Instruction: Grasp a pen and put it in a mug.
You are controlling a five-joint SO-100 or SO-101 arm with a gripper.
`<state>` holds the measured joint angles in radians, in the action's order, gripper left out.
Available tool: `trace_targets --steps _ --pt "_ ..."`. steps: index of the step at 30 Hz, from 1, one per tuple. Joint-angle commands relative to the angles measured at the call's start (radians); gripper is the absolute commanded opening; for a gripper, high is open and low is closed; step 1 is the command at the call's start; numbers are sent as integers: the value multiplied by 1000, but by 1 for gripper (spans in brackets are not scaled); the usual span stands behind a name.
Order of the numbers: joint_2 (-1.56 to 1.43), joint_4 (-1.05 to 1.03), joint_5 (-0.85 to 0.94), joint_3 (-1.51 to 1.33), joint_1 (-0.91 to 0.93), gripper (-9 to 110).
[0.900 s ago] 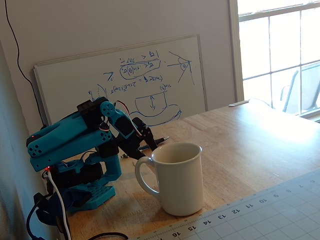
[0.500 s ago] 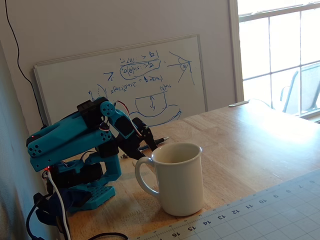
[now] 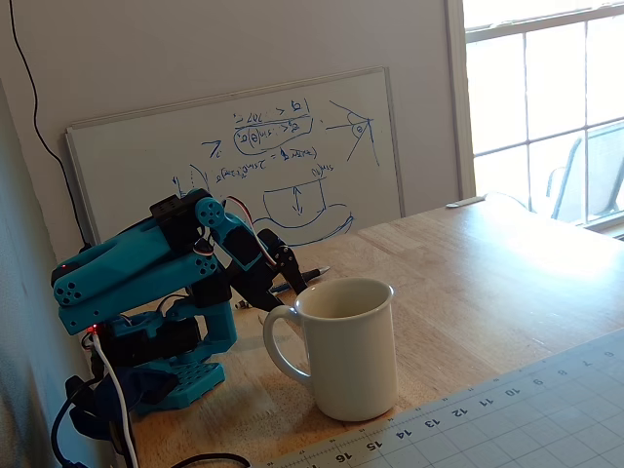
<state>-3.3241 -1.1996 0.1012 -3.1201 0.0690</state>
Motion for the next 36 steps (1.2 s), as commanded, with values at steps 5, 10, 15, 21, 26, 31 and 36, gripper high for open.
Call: trace_targets --steps 5,10,15,21,26,31,36 --pt "-25 8 -12 9 -8 2" --pt "-25 8 -12 9 -3 2" --pt "-25 8 -12 9 -8 2" --pt "-25 8 -12 11 -9 2" --pt "-25 8 -15 26 -2 2" --pt "60 5 -23 183 2 2" --pt "364 5 -178 405 -11 2"
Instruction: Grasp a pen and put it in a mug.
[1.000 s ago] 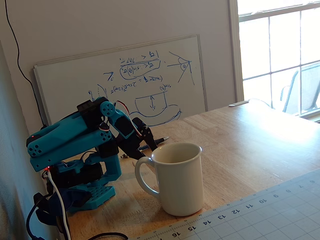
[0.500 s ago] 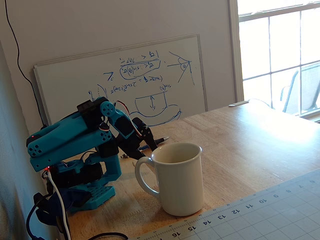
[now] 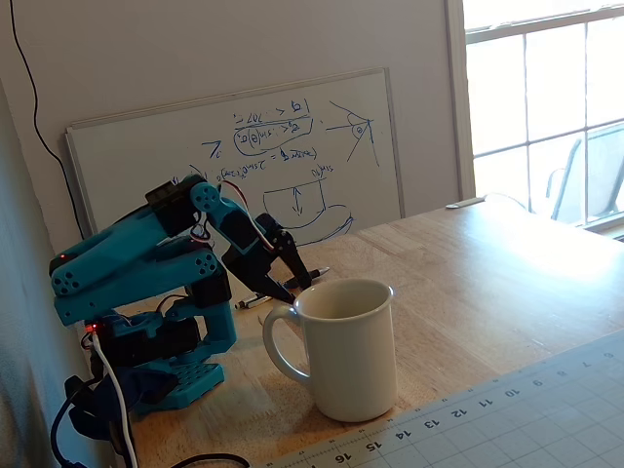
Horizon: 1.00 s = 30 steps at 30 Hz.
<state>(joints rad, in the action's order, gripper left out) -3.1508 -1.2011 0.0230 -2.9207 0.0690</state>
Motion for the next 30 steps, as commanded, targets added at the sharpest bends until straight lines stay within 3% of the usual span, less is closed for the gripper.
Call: trace_targets --steps 1,18,30 --pt "247 8 -150 249 -11 2" --pt "868 -2 -1121 881 -350 2" --pt "1155 -5 -1709 1057 -545 4"
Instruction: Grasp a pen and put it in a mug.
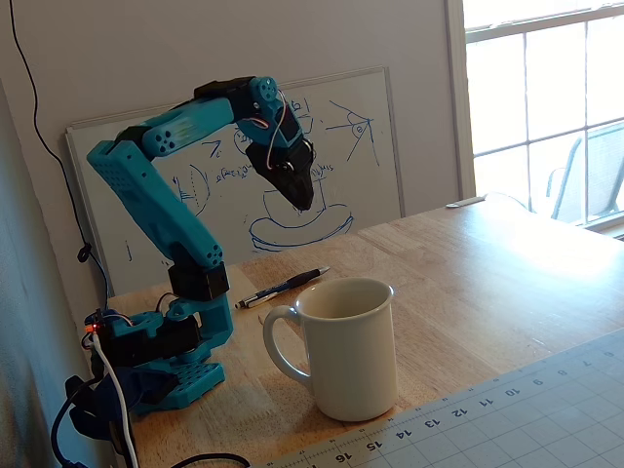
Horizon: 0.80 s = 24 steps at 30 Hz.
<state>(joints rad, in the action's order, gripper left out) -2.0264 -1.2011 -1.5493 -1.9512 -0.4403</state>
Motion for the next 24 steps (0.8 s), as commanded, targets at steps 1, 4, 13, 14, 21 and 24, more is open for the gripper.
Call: trace_targets --steps 1,4,13,14,21,24 --pt "44 -5 -181 87 -43 5" --pt "74 -5 -293 87 -63 8" --pt "167 -3 -351 83 -77 14" --pt "186 -3 -356 83 -78 14" --pt "296 9 -359 86 -150 19" --pt "344 9 -359 100 -176 20"
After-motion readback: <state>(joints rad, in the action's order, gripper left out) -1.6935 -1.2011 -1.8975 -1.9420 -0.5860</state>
